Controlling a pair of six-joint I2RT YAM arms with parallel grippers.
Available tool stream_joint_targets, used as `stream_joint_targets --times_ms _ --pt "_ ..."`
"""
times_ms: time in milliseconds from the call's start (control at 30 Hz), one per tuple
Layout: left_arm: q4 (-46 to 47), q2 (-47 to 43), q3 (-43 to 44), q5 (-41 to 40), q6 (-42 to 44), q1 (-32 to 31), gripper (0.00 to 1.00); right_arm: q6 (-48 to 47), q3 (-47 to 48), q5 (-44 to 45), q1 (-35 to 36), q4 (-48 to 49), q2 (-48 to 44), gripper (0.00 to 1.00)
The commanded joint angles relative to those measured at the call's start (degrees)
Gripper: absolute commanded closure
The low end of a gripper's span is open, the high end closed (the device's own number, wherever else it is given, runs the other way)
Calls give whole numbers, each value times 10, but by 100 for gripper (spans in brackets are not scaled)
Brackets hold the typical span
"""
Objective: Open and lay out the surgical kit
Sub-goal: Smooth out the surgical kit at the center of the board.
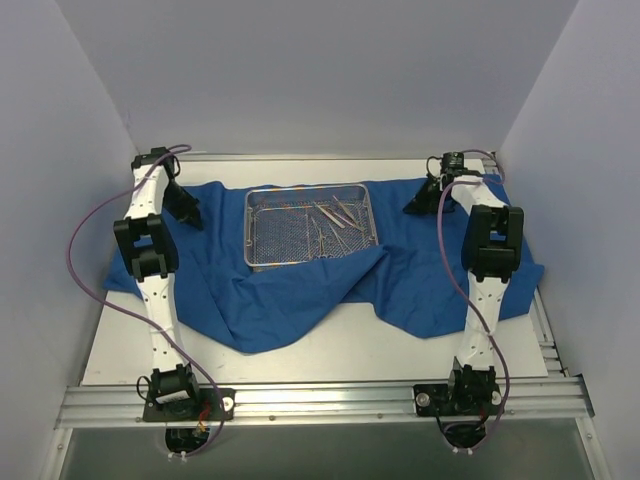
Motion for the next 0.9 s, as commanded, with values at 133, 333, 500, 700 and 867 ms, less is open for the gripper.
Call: stream_joint_targets --times_ms 133,333,500,700,867 --pt "47 91 82 53 -20 19 92 -6 68 91 -23 -66 117 100" --pt "71 120 118 78 -47 50 92 8 179 97 -29 -102 186 100" --pt "83 138 141 107 -57 77 92 -18 331 138 -30 -186 272 100" --pt "83 127 158 108 -28 106 92 -55 412 195 -42 -205 289 100" --pt "55 97 156 86 14 114 93 -115 444 237 -43 -224 261 100"
